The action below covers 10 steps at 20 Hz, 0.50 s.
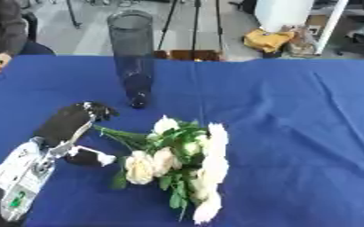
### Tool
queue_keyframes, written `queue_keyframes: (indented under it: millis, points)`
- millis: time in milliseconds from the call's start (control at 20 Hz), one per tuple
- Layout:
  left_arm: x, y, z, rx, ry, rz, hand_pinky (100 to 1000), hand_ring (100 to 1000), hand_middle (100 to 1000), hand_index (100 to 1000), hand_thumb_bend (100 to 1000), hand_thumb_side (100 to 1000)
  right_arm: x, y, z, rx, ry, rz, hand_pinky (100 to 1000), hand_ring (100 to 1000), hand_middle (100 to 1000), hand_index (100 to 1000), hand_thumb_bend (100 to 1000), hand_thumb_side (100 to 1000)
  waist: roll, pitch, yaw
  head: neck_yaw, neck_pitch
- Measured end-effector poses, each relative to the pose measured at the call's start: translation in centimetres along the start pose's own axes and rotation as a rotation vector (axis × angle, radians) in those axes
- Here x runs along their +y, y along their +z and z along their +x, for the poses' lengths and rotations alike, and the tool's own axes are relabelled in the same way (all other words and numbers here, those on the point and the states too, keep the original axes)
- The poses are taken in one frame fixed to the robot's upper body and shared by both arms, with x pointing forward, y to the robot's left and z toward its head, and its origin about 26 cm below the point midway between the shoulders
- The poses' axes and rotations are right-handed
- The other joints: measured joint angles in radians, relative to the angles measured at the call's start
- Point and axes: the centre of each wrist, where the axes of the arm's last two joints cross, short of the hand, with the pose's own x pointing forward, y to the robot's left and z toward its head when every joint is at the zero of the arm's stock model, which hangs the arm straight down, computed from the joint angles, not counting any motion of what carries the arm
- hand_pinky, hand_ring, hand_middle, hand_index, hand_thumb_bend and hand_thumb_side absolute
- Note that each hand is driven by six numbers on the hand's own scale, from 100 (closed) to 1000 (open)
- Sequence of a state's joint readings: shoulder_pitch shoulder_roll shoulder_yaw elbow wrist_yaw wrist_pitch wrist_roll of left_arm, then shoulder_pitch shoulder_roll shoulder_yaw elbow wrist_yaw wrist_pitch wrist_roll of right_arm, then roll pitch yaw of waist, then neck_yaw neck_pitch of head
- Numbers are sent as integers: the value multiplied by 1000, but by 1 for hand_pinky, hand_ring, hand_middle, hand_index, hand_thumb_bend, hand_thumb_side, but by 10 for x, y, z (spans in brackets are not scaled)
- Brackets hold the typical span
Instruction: Arrange flowers into the vase.
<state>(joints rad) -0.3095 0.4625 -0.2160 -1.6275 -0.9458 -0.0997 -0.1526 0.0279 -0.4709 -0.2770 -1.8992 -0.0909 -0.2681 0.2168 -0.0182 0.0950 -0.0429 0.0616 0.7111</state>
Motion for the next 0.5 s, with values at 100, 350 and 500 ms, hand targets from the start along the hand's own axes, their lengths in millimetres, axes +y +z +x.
queue_keyframes:
  millis: [100,350,500]
  points:
    - [0,-7,2,-4,-17,14,635,590,583,797,617,231,0,0,0,0,0,1,828,957,589,908,315,594,0,0,-2,2,0]
    - [-10,-10,3,1,-68,17,649,597,586,799,604,209,0,0,0,-1,0,2,827,957,589,908,315,594,0,0,-3,4,0]
    - [-14,-13,3,4,-98,16,652,598,586,799,602,205,0,0,0,-2,0,4,827,957,589,908,314,594,0,4,-5,4,0]
